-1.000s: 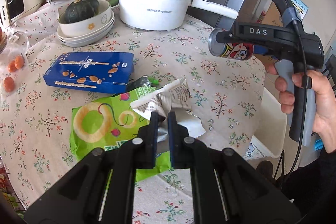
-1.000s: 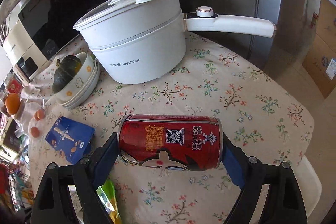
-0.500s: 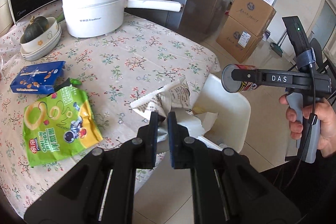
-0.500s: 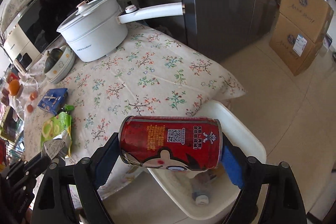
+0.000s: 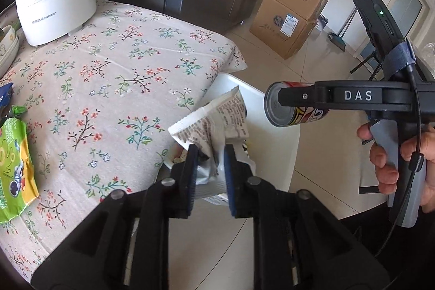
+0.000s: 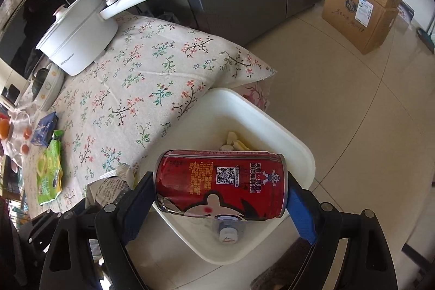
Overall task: Collect trash
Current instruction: 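Carry the wrapper and red can to the bin and release them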
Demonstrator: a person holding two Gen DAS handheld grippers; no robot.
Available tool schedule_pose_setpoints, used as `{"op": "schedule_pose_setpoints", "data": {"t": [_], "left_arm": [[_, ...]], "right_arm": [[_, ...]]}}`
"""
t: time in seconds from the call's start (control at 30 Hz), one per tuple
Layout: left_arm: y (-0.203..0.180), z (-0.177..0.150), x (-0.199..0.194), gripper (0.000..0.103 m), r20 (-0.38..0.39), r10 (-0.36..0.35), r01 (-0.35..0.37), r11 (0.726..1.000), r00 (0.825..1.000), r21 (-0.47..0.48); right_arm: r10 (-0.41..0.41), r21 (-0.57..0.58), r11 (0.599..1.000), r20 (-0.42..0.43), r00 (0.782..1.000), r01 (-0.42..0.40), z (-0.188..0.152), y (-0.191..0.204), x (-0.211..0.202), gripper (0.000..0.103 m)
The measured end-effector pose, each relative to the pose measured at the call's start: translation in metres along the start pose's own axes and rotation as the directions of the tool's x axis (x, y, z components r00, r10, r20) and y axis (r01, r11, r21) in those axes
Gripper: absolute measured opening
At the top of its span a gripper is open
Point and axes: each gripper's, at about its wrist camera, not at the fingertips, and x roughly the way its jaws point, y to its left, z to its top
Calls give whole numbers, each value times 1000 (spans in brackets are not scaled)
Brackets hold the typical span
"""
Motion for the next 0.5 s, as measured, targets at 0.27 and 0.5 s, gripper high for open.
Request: {"op": "schedule_pose_setpoints", "data": {"t": [0.27,0.5], "left_arm": [[18,-2,-17,74,35,148,-147,989,988,-7],[81,-20,-46,81,39,304,-300,949,952,-96]], "right_arm": [[-5,14,1000,14,1000,5,8,-5,-6,93],[48,-60,997,16,999,-47,7,32,-10,94]]}}
